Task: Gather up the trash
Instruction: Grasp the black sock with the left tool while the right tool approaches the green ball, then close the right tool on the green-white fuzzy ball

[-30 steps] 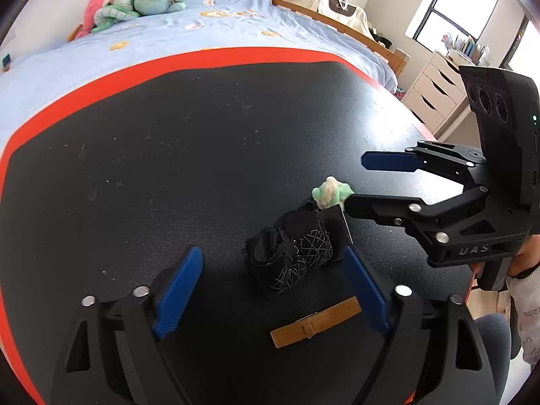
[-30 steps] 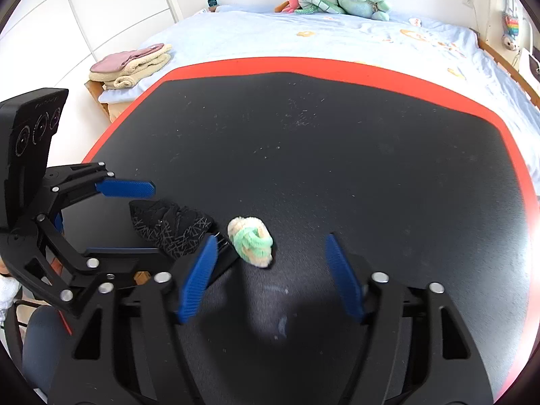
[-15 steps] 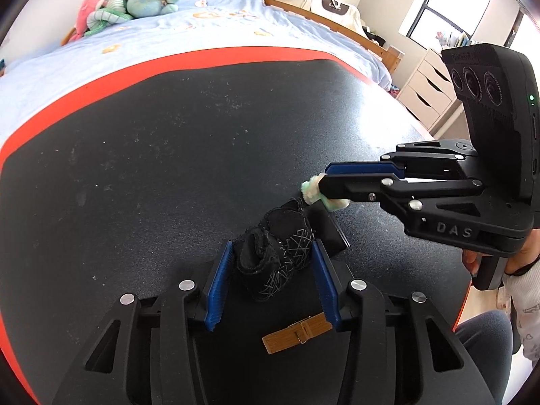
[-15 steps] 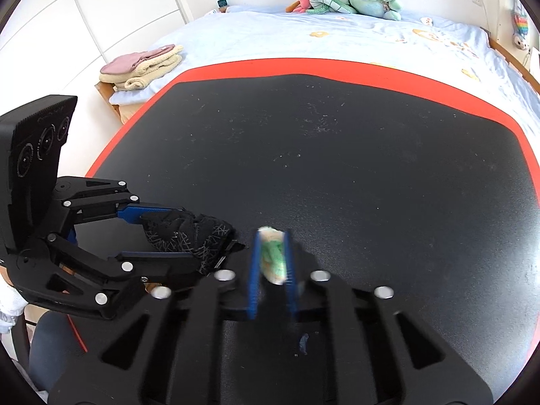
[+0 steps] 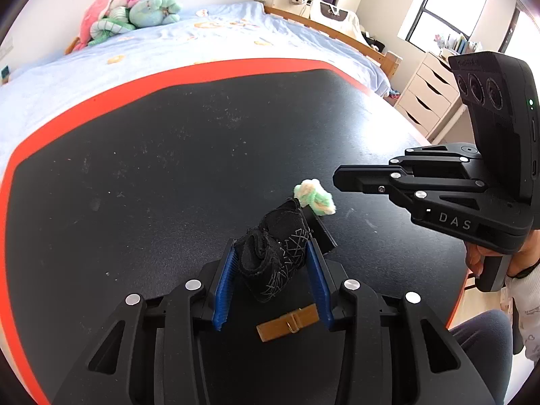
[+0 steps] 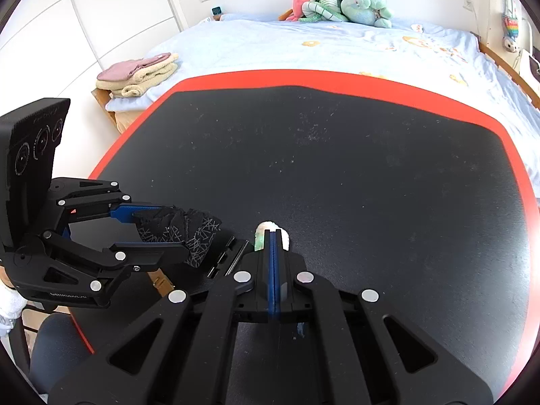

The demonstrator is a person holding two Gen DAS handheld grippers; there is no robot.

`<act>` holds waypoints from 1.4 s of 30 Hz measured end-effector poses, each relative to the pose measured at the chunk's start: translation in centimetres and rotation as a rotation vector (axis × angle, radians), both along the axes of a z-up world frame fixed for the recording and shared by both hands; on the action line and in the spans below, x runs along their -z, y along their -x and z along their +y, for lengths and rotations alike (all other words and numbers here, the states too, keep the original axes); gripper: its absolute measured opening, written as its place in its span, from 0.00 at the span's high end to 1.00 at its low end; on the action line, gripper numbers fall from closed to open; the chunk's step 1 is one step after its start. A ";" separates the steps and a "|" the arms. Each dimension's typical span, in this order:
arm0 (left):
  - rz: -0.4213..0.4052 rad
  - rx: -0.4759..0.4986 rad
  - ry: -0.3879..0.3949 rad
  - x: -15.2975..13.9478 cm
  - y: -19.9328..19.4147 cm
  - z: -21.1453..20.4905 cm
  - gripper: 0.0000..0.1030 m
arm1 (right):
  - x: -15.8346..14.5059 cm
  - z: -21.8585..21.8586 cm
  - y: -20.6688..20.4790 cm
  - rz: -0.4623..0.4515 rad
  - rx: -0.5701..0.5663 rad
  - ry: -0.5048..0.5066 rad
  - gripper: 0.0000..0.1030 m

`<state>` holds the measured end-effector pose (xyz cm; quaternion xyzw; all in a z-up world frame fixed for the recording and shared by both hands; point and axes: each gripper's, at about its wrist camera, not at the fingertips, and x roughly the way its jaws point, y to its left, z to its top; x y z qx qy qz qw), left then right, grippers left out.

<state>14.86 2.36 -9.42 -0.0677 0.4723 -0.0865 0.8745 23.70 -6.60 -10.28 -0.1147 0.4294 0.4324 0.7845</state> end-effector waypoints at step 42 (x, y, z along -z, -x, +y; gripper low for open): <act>0.000 -0.006 -0.005 0.6 0.2 0.1 0.62 | 2.9 2.3 -0.7 0.002 0.025 0.070 0.83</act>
